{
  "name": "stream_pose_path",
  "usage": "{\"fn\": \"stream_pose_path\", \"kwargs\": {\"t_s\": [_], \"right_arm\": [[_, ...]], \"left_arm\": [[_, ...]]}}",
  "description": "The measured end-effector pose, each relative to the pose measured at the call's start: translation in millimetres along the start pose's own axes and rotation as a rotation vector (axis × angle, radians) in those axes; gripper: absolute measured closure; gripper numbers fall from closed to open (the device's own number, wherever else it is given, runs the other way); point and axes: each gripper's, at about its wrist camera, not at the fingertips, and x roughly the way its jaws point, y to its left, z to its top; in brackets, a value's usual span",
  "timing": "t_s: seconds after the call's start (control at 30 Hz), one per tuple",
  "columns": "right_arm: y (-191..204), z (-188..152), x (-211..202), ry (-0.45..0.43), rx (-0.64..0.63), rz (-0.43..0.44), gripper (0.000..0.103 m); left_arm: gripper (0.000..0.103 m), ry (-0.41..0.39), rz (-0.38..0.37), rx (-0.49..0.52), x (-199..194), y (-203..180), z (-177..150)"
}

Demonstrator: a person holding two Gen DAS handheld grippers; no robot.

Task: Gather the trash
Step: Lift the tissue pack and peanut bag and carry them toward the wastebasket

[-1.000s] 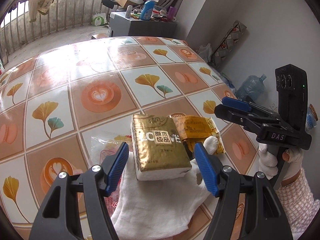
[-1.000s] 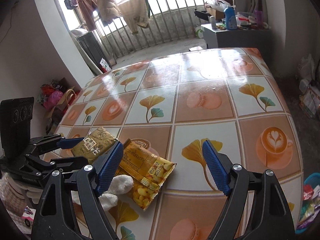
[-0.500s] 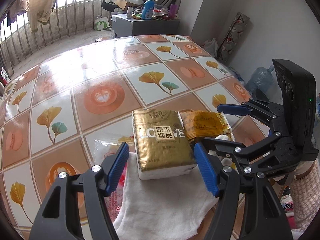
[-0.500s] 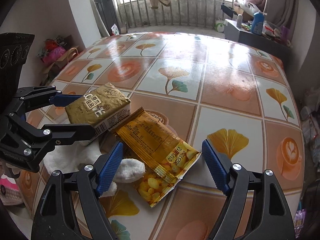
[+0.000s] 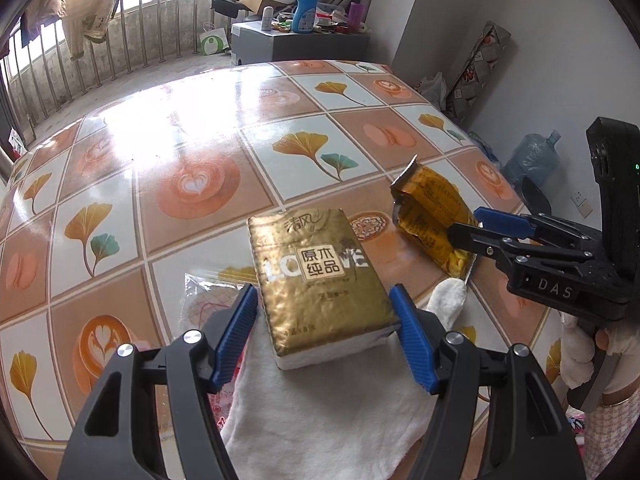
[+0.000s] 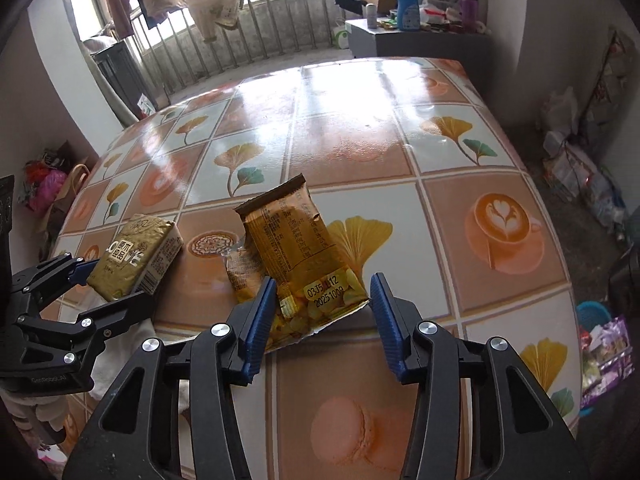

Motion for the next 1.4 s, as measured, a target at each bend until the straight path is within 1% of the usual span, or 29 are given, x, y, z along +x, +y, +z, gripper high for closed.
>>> {"fn": "stream_pose_path", "kwargs": {"t_s": [0.2, 0.3, 0.37, 0.5, 0.57, 0.73, 0.87, 0.93, 1.03, 1.13, 1.27, 1.4], "right_arm": [[-28, -19, -20, -0.007, 0.109, -0.035, 0.061], [-38, -33, -30, -0.01, 0.159, -0.026, 0.061], [-42, -40, -35, -0.015, 0.184, -0.018, 0.061], [-43, -43, -37, -0.029, 0.207, -0.012, 0.061], [-41, -39, -33, -0.032, 0.209, -0.01, 0.061], [-46, -42, -34, -0.041, 0.21, 0.0, 0.061], [-50, -45, -36, -0.047, 0.207, -0.008, 0.061], [-53, -47, -39, -0.051, 0.213, -0.02, 0.061], [-60, -49, -41, -0.053, 0.235, -0.009, 0.061], [-61, -51, -42, -0.062, 0.24, 0.004, 0.061], [-63, -51, -41, -0.075, 0.246, 0.009, 0.061], [-67, -53, -42, -0.086, 0.267, 0.033, 0.061]], "left_arm": [[0.037, 0.001, -0.067, 0.071, -12, -17, -2], [0.032, 0.001, -0.089, 0.085, -16, -22, 0], [0.03, 0.003, -0.083, 0.086, -14, -24, 4], [0.028, 0.055, -0.048, 0.122, 2, -33, 13], [0.028, 0.07, -0.046, 0.14, 8, -39, 16], [0.028, 0.038, -0.081, 0.215, 12, -59, 25], [0.028, 0.087, -0.101, 0.274, 27, -75, 28], [0.028, 0.103, -0.094, 0.308, 31, -82, 26], [0.028, 0.1, -0.062, 0.36, 30, -88, 23], [0.028, 0.085, -0.015, 0.39, 29, -88, 23], [0.028, 0.109, 0.025, 0.371, 39, -83, 28], [0.028, 0.122, 0.038, 0.364, 47, -82, 31]]}}
